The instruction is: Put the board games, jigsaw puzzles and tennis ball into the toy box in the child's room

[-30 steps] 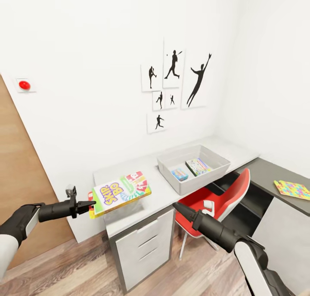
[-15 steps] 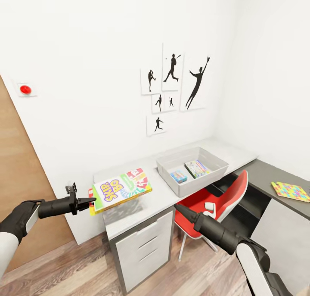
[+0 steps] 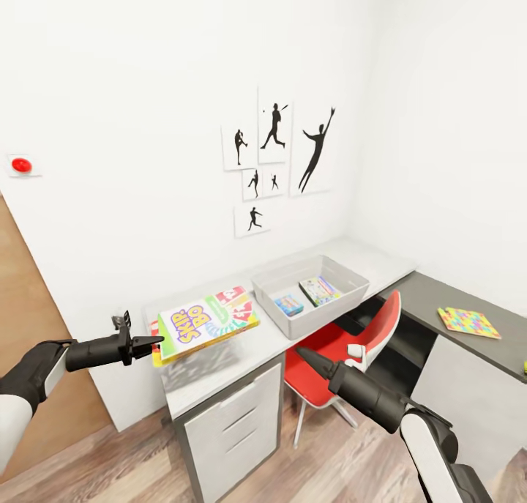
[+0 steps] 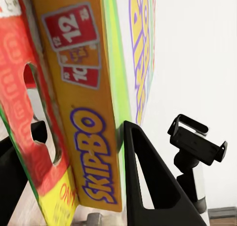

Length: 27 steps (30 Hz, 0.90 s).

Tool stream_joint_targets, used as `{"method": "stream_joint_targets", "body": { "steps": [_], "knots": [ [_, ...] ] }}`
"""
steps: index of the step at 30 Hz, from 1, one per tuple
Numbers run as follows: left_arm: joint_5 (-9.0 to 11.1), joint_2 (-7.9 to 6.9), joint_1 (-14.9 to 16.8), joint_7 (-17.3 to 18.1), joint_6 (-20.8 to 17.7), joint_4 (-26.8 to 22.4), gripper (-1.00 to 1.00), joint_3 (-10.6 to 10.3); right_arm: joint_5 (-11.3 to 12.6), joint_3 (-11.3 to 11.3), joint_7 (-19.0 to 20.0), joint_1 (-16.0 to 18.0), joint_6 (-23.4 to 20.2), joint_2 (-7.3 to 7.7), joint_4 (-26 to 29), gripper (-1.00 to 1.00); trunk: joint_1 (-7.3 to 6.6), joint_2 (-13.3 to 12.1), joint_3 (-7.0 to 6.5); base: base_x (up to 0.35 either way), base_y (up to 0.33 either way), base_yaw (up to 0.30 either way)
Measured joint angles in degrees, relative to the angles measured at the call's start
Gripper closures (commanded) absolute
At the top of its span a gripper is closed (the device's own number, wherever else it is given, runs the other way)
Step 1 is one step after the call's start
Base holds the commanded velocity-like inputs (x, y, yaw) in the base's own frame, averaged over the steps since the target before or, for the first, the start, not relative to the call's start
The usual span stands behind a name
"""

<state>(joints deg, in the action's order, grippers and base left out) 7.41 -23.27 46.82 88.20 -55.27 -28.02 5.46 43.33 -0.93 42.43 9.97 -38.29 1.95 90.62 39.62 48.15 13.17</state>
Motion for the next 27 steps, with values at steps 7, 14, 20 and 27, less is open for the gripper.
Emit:
{"method": "stream_joint_targets", "body": {
  "steps": [7, 14, 20, 27],
  "knots": [
    [-0.08, -0.06, 0.00, 0.00, -0.03, 0.00, 1.00, -0.03, -0.05, 0.14, -0.07, 0.00, 0.00, -0.04, 0.00, -1.00, -1.54, -2.81, -1.81, -0.003, 0.000, -0.196],
    [-0.14, -0.09, 0.00, 0.01, -0.04, 0.01, 1.00, -0.04, -0.08, 0.25, -0.12, 0.00, 0.00, -0.07, 0.00, -1.00, -3.05, -5.62, -3.60, -0.156, 0.000, -0.198],
    [-0.01, -0.10, -0.01, 0.00, -0.03, -0.01, 1.00, -0.01, -0.09, 0.24, -0.06, 0.00, 0.00, -0.03, -0.01, -1.00, -4.40, -8.04, -4.82, -0.039, 0.000, -0.057],
    [-0.01, -0.07, -0.02, 0.00, -0.03, -0.01, 1.00, -0.01, -0.10, 0.26, -0.15, 0.00, 0.00, -0.04, -0.02, -1.00, -5.94, -10.86, -6.10, -0.003, 0.000, -0.005]
  ]
}}
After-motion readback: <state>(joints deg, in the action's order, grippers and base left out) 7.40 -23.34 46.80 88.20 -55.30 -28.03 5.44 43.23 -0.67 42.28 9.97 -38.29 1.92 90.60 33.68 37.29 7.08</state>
